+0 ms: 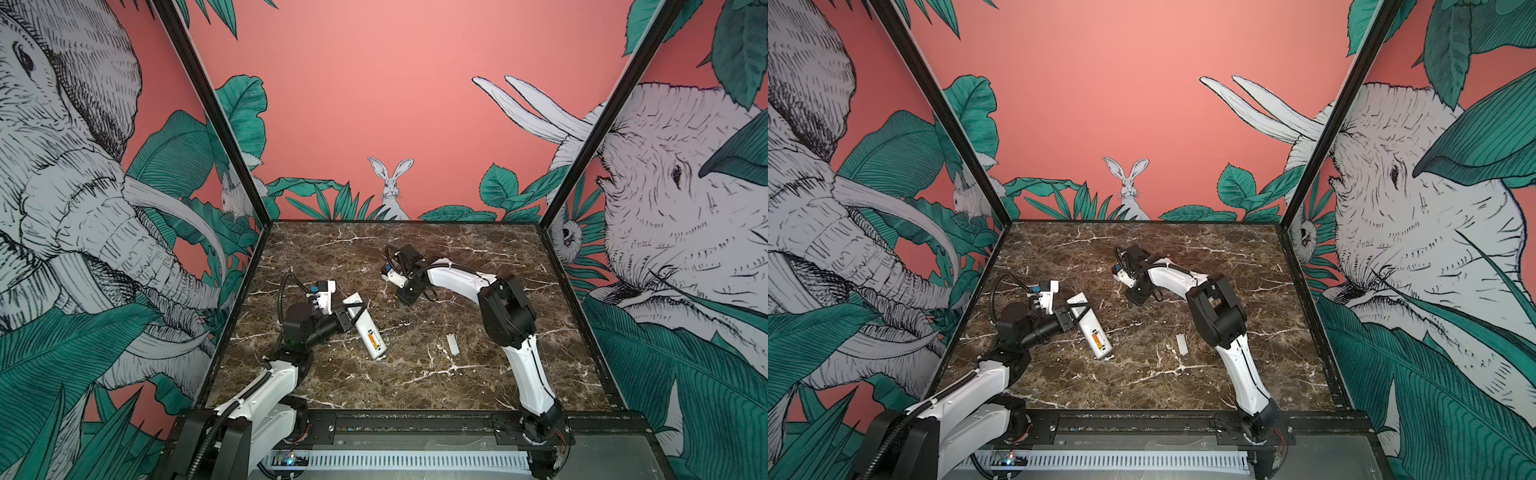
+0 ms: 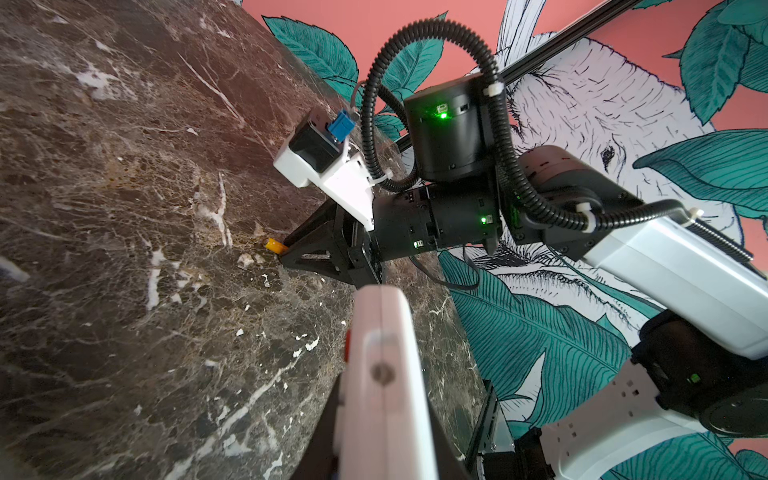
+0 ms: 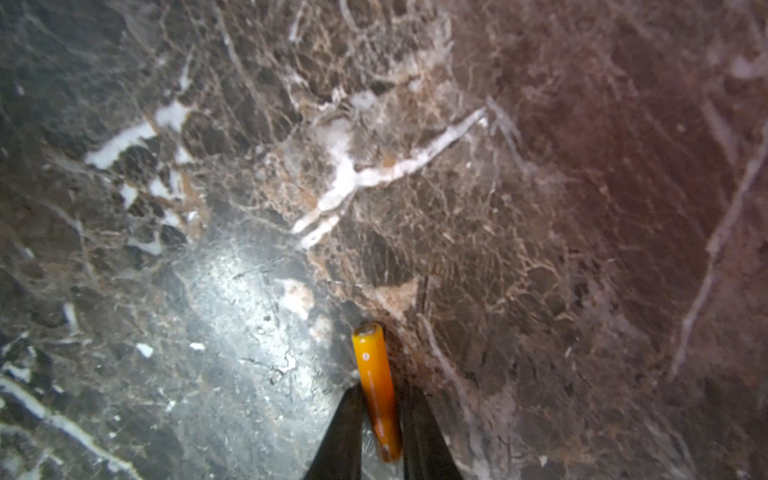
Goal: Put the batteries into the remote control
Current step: 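Lower the right gripper and grasp the second orange battery upright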
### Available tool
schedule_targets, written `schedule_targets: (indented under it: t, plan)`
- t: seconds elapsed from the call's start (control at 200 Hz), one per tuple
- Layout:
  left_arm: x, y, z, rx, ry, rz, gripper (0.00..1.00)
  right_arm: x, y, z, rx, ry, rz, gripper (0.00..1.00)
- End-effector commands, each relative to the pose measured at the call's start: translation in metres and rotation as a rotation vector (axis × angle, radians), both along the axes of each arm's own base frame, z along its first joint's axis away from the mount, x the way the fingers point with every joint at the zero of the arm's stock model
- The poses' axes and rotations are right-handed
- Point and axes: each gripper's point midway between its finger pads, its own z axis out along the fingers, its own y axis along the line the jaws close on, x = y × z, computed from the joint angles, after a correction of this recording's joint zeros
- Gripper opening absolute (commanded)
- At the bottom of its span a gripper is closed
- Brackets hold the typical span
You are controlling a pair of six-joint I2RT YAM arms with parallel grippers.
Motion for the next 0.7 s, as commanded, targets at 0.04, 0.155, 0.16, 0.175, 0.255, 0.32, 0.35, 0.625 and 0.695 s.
schedule_targets:
  t: [0.04, 0.155, 0.16, 0.175, 0.255, 0.32, 0.35, 0.625, 0.695]
  plan:
    - [0.000, 0.004, 0.005, -0.012, -0.027, 0.015, 0.00, -0.004, -0.012, -0.014, -0.063, 0.032, 0.009, 0.16]
    - [0.000, 0.005, 0.005, -0.012, -0.027, 0.022, 0.00, -0.006, -0.013, -0.014, -0.067, 0.041, 0.013, 0.15]
    - [0.000, 0.005, 0.005, -0.012, -0.027, 0.022, 0.00, -0.007, -0.013, -0.014, -0.068, 0.041, 0.012, 0.15]
    - [0.000, 0.005, 0.005, -0.012, -0.028, 0.023, 0.00, -0.007, -0.014, -0.014, -0.069, 0.044, 0.012, 0.15]
    - [0.000, 0.005, 0.006, -0.012, -0.032, 0.024, 0.00, -0.010, -0.013, -0.012, -0.064, 0.049, 0.008, 0.14]
    - [0.000, 0.005, 0.006, -0.010, -0.034, 0.025, 0.00, -0.010, -0.014, -0.009, -0.055, 0.043, -0.007, 0.11]
    - [0.001, 0.005, 0.006, -0.009, -0.035, 0.026, 0.00, -0.009, -0.014, -0.007, -0.049, 0.038, -0.013, 0.11]
    - [0.002, 0.003, 0.006, -0.010, -0.037, 0.014, 0.00, -0.019, -0.005, 0.022, 0.053, 0.042, -0.067, 0.05]
    - [0.002, 0.003, 0.007, -0.013, -0.040, 0.013, 0.00, -0.027, -0.003, 0.029, 0.073, 0.045, -0.070, 0.04]
